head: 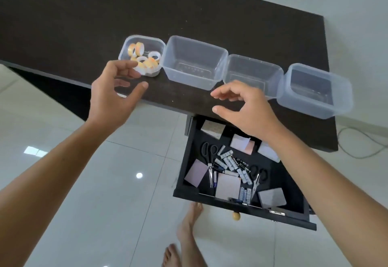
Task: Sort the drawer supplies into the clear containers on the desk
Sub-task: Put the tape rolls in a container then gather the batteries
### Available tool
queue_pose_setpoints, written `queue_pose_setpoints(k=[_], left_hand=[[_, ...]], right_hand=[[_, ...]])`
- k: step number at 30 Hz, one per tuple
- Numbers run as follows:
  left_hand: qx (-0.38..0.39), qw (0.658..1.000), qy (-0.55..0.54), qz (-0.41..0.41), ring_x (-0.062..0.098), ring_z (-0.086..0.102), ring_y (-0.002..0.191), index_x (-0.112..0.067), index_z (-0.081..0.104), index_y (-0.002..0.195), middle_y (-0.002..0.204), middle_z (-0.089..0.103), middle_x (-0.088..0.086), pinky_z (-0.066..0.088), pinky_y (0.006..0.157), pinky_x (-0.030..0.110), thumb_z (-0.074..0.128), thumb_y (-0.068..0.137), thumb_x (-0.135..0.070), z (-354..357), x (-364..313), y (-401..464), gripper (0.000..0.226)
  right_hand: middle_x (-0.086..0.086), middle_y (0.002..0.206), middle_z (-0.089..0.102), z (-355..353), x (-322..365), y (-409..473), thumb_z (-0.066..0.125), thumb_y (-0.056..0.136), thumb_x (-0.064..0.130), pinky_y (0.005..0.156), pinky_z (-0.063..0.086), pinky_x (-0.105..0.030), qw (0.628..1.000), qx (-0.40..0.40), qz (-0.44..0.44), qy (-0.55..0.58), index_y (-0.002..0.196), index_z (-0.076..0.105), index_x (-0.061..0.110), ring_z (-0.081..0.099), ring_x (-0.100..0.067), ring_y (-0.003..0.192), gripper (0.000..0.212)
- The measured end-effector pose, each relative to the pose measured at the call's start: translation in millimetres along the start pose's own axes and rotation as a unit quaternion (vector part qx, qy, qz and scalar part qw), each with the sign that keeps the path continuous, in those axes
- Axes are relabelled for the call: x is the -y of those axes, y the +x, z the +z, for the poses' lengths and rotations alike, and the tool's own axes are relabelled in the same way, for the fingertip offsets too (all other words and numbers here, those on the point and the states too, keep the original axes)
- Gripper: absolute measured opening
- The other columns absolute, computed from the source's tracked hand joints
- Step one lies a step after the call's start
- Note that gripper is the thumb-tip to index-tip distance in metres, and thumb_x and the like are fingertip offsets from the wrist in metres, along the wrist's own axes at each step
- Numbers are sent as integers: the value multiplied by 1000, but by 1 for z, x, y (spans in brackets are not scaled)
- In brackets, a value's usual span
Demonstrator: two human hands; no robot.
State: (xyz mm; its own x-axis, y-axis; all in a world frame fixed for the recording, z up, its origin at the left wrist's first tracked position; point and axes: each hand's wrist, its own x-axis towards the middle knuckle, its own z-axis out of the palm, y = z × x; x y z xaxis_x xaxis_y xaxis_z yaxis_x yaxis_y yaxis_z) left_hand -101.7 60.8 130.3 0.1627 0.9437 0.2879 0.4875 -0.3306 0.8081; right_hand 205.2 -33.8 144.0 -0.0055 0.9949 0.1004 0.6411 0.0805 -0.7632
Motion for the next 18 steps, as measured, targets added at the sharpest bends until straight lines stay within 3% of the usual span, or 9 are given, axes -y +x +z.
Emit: queue_pose_setpoints(k=[3,8,12,18], left_hand=[[56,998,-14,-3,9,70,93,-20,65,123,104,72,-7,57,89,19,83,90,-23,24,-10,-38,37],[224,974,-37,-2,7,71,86,-27,73,107,93,74,-11,59,85,31,85,87,-16,86,-10,-99,26],[341,938,-52,-24,9,72,91,-29,74,109,95,75,-10,60,86,27,87,85,-16,133,-6,-132,30],[433,901,-28,-25,7,71,93,-26,74,115,100,73,-11,62,84,29,88,83,-20,187,-2,-153,35]], right_hand=[[12,108,74,0,-26,-57,85,88,12,93,51,-16,999,9,47,9,111,79,22,70,-7,103,26],[18,105,74,2,-79,-137,87,87,14,94,56,-29,992,29,125,13,109,77,31,70,-5,103,29],[18,106,76,0,-117,-181,88,86,14,94,57,-30,981,43,188,-3,108,77,33,69,-2,100,31],[20,106,74,-13,-160,-210,90,83,13,93,57,-26,973,67,219,-13,105,76,39,68,0,100,37]])
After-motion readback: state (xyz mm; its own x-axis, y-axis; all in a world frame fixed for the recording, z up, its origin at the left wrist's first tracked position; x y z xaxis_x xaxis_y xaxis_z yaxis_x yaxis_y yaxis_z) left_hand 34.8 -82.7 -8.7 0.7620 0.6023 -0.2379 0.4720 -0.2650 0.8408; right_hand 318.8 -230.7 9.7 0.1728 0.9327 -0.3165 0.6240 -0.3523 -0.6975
